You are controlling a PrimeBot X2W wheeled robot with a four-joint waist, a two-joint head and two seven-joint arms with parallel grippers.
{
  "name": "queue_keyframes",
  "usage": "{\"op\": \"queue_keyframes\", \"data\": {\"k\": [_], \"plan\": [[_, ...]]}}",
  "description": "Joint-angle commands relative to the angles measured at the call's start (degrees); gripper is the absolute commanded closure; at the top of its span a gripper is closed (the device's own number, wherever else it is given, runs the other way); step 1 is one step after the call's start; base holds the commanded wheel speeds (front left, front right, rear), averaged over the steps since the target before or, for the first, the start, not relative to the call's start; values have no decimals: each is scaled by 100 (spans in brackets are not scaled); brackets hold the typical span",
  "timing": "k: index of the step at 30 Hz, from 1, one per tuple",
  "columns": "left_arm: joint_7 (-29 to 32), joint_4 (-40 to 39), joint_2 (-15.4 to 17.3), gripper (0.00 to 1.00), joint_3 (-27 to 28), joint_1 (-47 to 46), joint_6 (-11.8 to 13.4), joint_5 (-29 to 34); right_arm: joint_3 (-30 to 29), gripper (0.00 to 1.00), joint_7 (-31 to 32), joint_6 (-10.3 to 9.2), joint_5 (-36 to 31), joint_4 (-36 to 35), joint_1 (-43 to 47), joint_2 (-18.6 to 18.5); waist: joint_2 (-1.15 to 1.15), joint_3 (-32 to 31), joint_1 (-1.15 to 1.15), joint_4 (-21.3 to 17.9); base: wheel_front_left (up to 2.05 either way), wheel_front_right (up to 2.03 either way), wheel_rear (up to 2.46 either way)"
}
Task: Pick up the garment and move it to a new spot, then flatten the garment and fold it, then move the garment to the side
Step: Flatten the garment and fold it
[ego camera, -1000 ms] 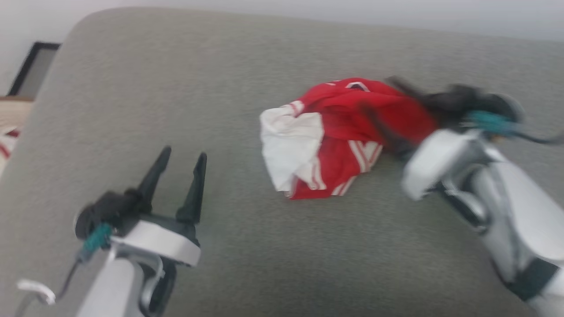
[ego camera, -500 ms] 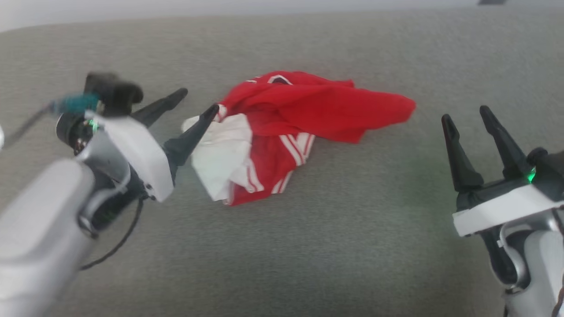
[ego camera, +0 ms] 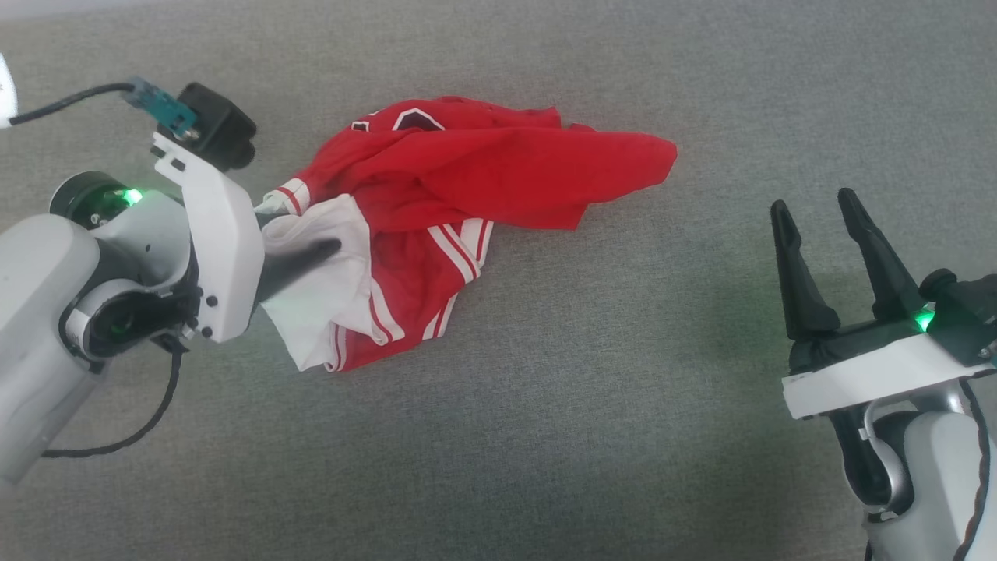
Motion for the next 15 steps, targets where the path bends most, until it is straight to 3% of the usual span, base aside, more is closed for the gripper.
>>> {"op": "queue_keyframes", "data": {"k": [1,2,3,10,15], "plan": [[-89,21,-3,57,-9,-110,-10,-85,12,0,-59,3,-37,7,-49,37,0,26,0,-23,0,0,0],[-130,35,0,85,-29,-143,-10,-131,14,0,-67,3,-43,15,-65,52,0,36,0,-26,0,0,0],[-168,21,15,100,-68,-176,-10,-149,24,0,-68,3,-43,28,-82,74,0,38,0,-29,0,0,0],[-413,-364,23,100,-315,-597,-10,-286,19,0,-135,3,-4,129,-126,143,0,-9,0,-29,0,0,0],[-615,-401,-431,100,-488,-1248,-10,-153,34,0,-226,3,63,228,-176,241,0,3,0,-159,0,0,0]]}}
